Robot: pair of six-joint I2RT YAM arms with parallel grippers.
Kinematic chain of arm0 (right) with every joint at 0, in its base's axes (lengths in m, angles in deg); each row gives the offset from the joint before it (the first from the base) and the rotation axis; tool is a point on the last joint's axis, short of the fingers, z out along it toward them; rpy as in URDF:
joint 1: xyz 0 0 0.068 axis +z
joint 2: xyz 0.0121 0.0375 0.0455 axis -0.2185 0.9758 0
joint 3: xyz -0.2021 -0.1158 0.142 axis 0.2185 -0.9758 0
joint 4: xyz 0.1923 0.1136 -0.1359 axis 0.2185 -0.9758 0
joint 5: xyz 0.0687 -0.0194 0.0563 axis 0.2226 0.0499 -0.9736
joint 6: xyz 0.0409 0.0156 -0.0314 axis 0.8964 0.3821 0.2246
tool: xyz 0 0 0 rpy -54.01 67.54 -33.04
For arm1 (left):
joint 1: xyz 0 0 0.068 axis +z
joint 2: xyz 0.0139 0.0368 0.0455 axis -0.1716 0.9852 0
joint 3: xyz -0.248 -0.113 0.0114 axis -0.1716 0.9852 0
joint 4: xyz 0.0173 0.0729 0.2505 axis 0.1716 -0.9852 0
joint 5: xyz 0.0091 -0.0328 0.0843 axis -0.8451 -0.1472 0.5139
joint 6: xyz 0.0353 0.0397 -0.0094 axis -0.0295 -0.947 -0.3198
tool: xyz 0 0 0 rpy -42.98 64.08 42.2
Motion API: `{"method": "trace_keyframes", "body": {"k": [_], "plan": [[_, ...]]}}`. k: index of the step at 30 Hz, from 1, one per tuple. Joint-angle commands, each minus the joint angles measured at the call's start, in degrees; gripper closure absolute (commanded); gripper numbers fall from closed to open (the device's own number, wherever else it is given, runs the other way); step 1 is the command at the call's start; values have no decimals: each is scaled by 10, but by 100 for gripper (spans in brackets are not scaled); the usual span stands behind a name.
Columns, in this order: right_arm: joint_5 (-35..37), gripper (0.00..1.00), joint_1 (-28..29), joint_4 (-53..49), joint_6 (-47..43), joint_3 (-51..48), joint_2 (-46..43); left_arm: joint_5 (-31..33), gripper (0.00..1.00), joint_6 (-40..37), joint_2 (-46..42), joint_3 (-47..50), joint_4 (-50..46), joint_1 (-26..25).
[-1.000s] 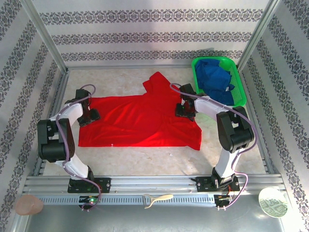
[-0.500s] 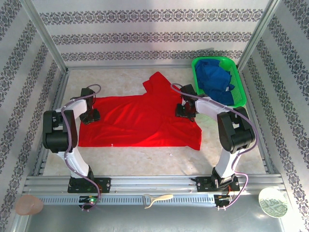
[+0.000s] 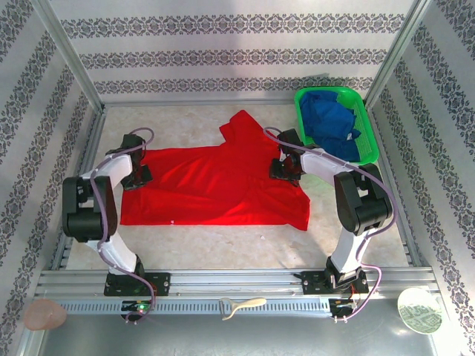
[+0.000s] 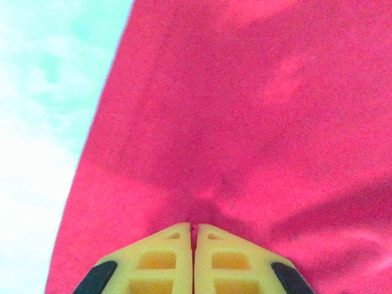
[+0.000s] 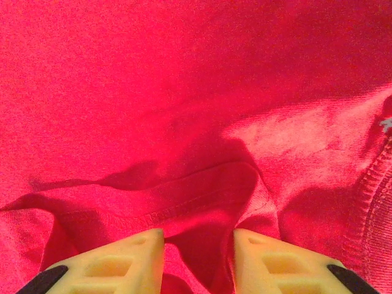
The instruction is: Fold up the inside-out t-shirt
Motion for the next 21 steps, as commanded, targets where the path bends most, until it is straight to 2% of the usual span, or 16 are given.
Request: {"method": "trace_keyframes", "body": {"k": [1, 10, 21], "plan": [[-9, 66, -3, 4, 8, -3, -5, 31, 95, 28, -60, 21, -2, -5], [-12, 66, -2, 10, 10, -5, -3, 17, 95, 46, -116, 43, -6, -5], [-11, 68, -2, 10, 10, -6, 11, 11, 95, 51, -128, 49, -9, -4]]}}
